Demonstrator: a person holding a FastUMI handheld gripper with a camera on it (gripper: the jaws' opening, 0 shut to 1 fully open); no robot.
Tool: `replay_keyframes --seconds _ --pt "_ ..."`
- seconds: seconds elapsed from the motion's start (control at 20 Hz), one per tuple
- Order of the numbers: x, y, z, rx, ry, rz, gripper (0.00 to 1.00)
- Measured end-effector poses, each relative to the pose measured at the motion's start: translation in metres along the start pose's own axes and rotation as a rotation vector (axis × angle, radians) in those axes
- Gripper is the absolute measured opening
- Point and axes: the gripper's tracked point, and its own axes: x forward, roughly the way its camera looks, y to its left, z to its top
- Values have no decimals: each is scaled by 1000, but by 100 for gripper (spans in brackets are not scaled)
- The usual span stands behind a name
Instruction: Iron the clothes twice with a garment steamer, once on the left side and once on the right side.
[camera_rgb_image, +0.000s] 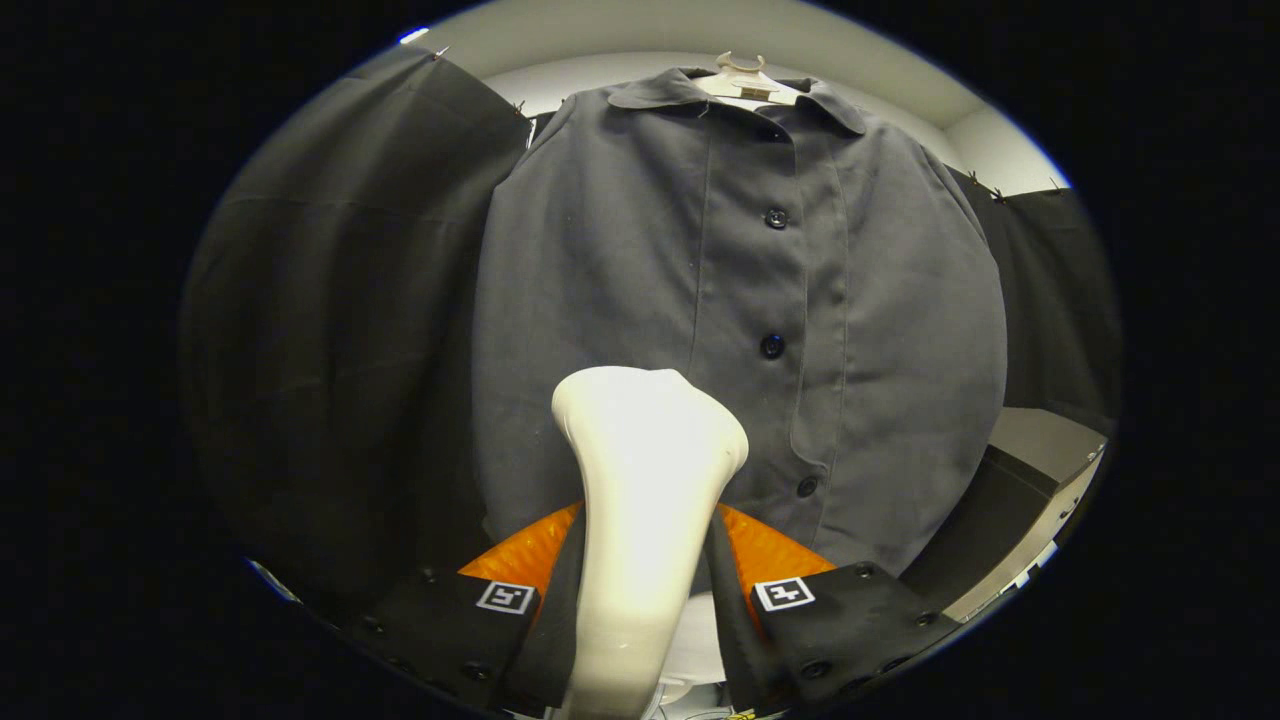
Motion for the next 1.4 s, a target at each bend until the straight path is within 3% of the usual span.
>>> replay_keyframes --seconds 0.4,1.0,1.4 --pt "-18 -2 25 -11 -53 11 66" --pt "-95 -48 98 22 -204 4 65" --pt "-137 -93 129 21 -271 -67 65"
